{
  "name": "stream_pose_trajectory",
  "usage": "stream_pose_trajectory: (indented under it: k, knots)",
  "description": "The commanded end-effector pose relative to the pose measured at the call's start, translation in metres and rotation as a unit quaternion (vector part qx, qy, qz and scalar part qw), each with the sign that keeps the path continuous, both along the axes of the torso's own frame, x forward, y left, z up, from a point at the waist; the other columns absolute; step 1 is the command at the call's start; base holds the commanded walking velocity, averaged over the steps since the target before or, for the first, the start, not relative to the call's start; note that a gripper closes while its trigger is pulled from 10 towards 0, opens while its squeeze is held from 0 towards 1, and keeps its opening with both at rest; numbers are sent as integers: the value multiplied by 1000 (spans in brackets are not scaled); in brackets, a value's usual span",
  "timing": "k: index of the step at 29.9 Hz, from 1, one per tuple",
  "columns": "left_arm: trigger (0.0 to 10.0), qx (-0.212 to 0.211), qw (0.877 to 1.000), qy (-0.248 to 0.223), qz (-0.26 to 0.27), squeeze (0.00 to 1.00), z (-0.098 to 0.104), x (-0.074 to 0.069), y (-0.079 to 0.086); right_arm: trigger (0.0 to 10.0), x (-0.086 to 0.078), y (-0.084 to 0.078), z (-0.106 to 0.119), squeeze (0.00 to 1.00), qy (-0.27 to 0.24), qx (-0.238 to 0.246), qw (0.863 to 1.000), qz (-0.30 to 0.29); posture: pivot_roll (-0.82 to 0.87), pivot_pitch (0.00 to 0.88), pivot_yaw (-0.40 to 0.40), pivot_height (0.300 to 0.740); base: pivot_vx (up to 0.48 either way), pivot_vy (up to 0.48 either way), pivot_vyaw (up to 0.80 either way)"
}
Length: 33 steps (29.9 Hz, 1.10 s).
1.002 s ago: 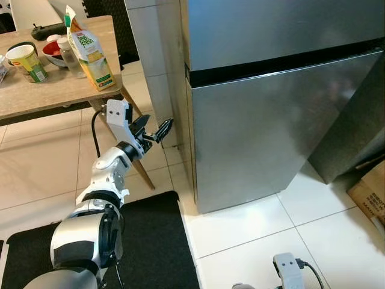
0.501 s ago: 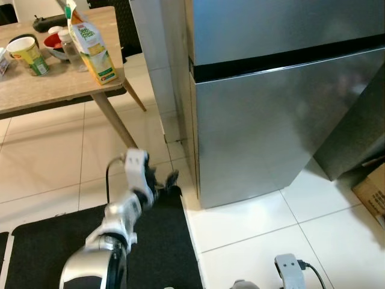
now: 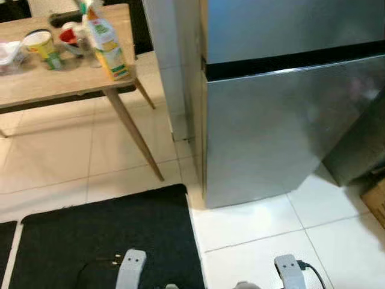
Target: Restocking fridge
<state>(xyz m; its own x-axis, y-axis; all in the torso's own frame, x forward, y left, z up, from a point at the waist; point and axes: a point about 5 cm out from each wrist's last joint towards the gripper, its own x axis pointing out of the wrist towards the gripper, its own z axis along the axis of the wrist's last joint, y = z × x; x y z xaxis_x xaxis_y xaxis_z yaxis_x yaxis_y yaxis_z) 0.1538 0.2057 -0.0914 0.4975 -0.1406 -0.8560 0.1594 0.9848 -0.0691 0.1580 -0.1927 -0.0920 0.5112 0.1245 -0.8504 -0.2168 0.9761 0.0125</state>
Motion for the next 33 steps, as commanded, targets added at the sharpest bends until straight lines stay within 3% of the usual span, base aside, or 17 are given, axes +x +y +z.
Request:
stream_pose_trajectory:
  k: [1,8,14,20,25,28,30,31,33]
  knots:
    - [10000,4,999,42,-2,0,-9,-23,-1,10000,-18,4,-8,0,36,4,999,4,-112,195,20,740,0,0,0]
    - [10000,-5,1000,11,25,0,-6,-9,-13,10000,-16,4,-7,0,38,2,999,12,-93,159,-3,740,0,0,0]
    - [10000,-4,999,2,44,0,-5,-6,-15,10000,-10,3,-5,0,31,0,999,17,-103,153,-3,740,0,0,0]
    - [10000,10,998,12,53,0,-7,-12,-7,10000,-4,5,-3,0,22,4,1000,8,-102,148,9,740,0,0,0]
    - [10000,18,996,-4,89,0,-3,-5,4,10000,-6,10,-4,0,23,13,1000,6,-103,156,11,740,0,0,0]
    - [10000,12,987,-54,151,0,9,17,14,10000,-6,11,-4,0,19,18,1000,0,-106,161,9,740,0,0,0]
    - [10000,8,974,-120,190,0,29,49,26,10000,-5,9,-4,0,18,18,1000,-2,-103,155,8,740,0,0,0]
    - [10000,8,974,-120,190,0,29,49,26,10000,-5,9,-4,0,18,18,1000,-2,-103,155,8,740,0,0,0]
    - [10000,16,966,-161,202,0,46,72,36,10000,-3,7,-3,0,16,18,1000,-10,-98,144,4,740,0,0,0]
